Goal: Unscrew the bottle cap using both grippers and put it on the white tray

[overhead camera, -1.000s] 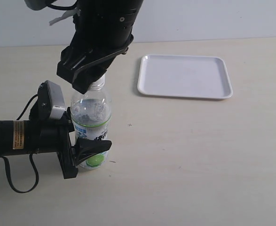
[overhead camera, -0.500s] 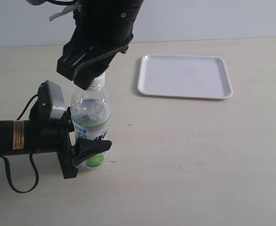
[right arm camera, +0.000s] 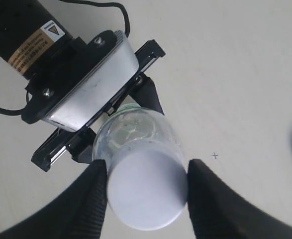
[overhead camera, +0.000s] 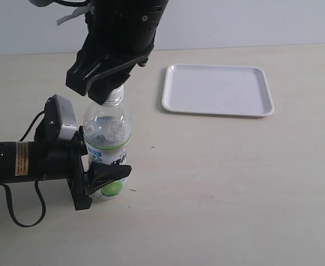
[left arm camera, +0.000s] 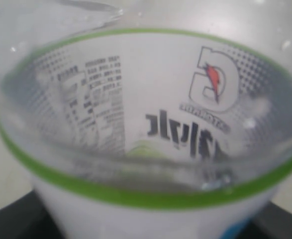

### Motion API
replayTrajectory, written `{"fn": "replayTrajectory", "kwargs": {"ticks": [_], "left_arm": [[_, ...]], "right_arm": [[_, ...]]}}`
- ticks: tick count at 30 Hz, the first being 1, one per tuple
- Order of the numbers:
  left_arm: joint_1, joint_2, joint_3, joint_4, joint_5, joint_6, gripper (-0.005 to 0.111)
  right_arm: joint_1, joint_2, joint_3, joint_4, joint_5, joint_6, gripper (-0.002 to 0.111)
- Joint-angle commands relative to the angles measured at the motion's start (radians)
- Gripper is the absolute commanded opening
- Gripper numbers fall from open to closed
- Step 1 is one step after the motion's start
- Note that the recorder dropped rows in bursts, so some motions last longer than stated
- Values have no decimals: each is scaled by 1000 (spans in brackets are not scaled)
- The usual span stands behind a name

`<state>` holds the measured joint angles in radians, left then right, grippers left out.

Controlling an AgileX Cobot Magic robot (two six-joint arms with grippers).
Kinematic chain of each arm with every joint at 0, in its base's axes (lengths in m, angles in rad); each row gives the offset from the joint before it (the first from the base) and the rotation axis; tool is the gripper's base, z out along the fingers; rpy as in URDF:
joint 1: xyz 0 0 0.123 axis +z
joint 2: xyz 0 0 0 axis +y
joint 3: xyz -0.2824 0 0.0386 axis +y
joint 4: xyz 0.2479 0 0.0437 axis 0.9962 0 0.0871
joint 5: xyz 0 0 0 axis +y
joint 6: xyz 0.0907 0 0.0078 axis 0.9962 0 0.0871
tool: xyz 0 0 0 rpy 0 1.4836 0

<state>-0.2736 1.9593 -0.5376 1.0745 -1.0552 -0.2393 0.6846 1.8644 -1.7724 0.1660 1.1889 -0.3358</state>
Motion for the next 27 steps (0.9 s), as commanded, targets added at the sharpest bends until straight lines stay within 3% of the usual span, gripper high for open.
{"fn": "replayTrajectory", "kwargs": {"ticks": [1, 8, 27], "left_arm": [[-8, -7, 0, -4, -24, -3, 0], [-8, -7, 0, -4, -24, -3, 0], [-8, -7, 0, -4, -24, -5, 0]], "right_arm": [[2, -10, -2, -9, -2, -38, 0], [2, -10, -2, -9, -2, -114, 0], [2, -10, -2, -9, 32, -638, 0]]}}
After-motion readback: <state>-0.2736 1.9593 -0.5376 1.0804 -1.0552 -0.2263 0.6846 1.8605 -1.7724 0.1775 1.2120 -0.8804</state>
